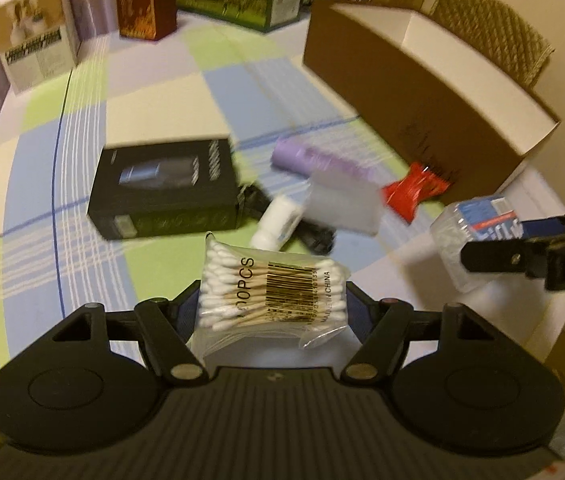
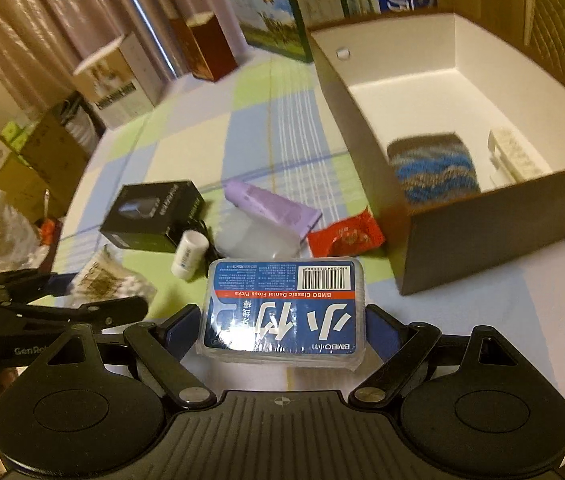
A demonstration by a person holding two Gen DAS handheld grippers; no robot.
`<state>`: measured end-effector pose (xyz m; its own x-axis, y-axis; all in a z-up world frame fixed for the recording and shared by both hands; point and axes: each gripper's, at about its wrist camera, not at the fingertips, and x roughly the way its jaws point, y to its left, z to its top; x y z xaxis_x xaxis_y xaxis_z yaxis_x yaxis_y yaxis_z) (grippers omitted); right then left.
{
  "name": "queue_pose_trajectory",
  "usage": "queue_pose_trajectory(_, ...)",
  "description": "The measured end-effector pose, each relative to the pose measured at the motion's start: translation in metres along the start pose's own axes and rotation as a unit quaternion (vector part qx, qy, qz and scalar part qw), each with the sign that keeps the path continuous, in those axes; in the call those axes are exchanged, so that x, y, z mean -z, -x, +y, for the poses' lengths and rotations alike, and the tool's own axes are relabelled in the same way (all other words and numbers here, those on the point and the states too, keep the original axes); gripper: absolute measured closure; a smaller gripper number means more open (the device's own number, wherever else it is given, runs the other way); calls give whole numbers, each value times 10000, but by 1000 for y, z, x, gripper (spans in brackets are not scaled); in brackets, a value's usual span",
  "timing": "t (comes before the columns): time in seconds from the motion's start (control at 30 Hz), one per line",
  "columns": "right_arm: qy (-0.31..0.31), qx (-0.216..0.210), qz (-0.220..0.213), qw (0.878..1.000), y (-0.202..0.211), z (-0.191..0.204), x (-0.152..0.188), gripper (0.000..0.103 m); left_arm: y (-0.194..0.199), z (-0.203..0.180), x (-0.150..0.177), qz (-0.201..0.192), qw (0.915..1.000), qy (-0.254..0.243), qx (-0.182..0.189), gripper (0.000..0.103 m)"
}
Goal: Organize objects
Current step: 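Carry the swab bag and floss box over the cardboard box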
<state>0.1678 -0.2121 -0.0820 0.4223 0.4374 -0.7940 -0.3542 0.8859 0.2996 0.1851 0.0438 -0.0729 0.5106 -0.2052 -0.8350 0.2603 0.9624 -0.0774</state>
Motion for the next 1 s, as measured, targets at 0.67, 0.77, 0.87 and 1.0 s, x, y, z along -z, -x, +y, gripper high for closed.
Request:
queue_pose_trajectory(0.67, -190, 105, -616, 9979, 76, -86, -20, 19, 25, -113, -49, -638, 9957, -418, 517, 35)
queue_pose_trajectory(0.77, -197, 161, -705, 9972, 81, -100, -29, 19, 20, -130, -60, -686, 9948, -485, 576, 35)
queue_pose_trajectory(0.87, -174, 207, -825, 9962, 86, -114, -40, 19, 14, -145, -71, -759, 9930, -608, 663, 35)
queue_pose_trajectory(1.0, -73, 233, -1002, 9947, 90, -128, -59, 19, 4, -162, -91, -854, 9918, -660, 685, 35)
